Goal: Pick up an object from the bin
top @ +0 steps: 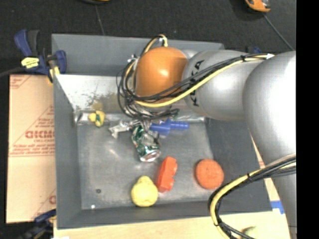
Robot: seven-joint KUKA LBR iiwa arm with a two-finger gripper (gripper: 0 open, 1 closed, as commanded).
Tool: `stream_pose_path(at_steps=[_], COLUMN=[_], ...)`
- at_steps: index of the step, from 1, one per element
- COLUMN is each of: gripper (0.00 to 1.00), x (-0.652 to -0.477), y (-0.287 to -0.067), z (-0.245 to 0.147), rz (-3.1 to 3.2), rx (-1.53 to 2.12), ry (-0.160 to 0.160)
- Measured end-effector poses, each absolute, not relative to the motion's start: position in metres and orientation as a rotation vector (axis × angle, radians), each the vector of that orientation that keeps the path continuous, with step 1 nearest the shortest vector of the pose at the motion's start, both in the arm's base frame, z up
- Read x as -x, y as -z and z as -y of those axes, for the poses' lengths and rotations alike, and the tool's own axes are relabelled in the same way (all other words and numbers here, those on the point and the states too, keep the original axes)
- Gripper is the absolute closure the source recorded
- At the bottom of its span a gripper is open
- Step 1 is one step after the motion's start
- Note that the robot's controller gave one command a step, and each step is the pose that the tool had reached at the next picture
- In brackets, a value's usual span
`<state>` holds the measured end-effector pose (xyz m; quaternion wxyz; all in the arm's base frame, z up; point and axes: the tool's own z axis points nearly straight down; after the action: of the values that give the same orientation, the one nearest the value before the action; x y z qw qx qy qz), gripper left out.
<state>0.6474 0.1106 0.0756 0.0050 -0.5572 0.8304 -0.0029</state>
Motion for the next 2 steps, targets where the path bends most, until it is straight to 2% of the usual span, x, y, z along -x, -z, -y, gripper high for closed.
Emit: stream_pose_path(at_steps=[1,2], gripper=[1.0,1.0], x=[-0.6424,-0.6424], y=[-0.0801,-0.0801], z=[-0.1371,-0.1371], rz=[-2.124,-2.125], rx=[2.291,2.29], ry=[0.025,0.025])
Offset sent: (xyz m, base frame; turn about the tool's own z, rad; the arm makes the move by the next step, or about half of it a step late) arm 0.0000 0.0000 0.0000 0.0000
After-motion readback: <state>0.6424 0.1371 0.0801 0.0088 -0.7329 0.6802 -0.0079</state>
